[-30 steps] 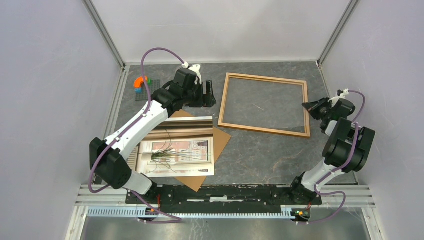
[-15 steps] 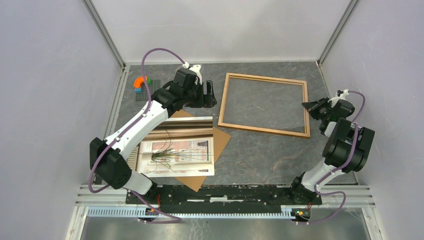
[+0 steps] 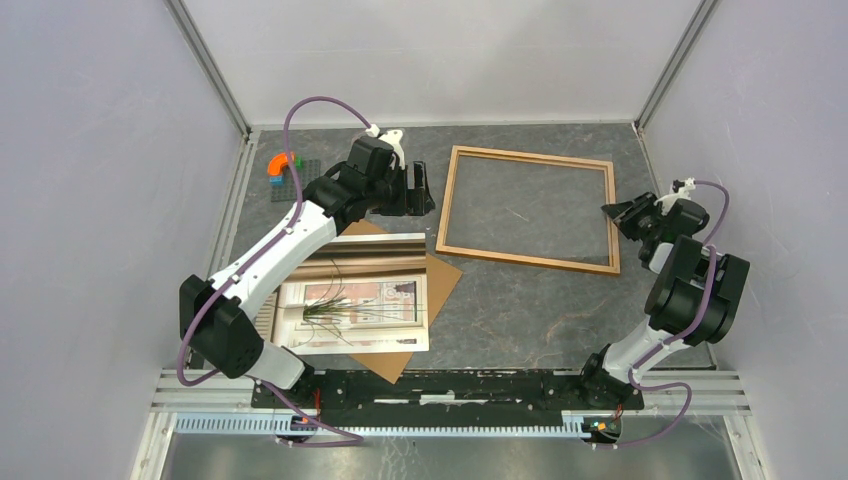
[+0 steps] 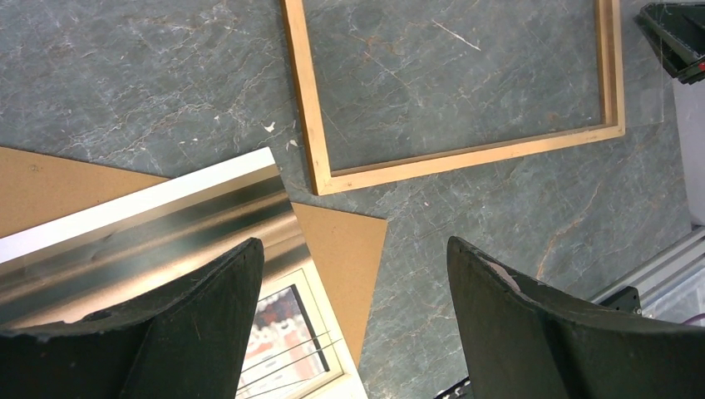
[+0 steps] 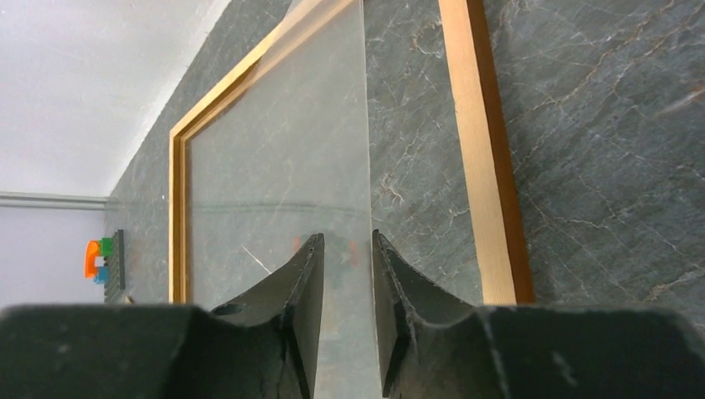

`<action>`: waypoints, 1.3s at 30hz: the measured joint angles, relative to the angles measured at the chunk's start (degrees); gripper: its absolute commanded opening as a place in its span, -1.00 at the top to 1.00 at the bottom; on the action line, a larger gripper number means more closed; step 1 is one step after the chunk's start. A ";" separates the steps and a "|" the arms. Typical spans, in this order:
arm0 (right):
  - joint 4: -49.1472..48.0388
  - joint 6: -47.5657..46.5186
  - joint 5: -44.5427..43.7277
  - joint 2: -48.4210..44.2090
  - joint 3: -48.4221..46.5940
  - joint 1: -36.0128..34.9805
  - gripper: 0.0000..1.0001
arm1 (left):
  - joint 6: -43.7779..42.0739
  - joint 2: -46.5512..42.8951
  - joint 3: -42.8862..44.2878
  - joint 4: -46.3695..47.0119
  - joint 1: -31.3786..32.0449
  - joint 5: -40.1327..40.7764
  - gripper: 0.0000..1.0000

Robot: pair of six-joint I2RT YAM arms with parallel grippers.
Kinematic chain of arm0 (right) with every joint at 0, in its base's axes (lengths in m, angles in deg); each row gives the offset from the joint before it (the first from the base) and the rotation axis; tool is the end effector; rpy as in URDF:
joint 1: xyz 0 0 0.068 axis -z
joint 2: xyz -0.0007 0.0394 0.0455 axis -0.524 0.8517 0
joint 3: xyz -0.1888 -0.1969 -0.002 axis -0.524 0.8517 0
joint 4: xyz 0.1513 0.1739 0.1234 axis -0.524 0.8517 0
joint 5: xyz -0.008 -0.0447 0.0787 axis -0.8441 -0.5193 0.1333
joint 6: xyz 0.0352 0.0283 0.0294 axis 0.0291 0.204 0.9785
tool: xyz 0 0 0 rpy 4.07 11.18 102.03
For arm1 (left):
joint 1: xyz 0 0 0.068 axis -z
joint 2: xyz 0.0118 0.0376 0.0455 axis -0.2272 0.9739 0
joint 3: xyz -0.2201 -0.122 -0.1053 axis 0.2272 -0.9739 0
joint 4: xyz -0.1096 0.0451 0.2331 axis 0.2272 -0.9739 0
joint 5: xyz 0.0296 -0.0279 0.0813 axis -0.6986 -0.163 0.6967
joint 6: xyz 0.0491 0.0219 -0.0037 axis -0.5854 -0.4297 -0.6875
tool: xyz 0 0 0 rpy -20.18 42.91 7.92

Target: Put the photo into the frame

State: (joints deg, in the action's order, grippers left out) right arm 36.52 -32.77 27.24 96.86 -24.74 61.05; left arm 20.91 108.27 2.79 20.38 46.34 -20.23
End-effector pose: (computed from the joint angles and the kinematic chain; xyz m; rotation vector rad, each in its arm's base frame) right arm 0.2948 -0.1421 0.1589 0.7359 1.8664 0.7209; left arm 0.2759 -0.1832 0.3379 0.2038 2.3191 -0.6006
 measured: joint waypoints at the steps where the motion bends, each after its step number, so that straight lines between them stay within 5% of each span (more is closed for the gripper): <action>1: 1.07 -0.61 -0.13 0.00 -0.24 -0.04 0.23 | 0.00 0.00 0.00 0.02 0.00 -0.02 -0.73; 20: 21.40 -16.39 -10.05 -0.20 -10.08 -4.85 -0.67 | 0.02 0.00 -0.31 0.11 0.00 -1.42 -0.73; 28: 36.44 -26.32 -35.65 -5.90 -19.10 -16.72 -0.75 | 0.02 -0.07 -0.42 0.13 0.00 -1.20 -0.74; 39: 28.70 -16.04 -16.87 -13.84 -5.75 -34.71 -0.87 | 0.00 -2.29 -0.94 -0.90 1.07 4.02 -0.77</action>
State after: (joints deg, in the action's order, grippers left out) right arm 65.22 -48.82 10.37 83.03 -30.49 26.35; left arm 20.91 105.98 1.85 19.48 47.41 -16.21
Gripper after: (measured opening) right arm 0.878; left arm 0.879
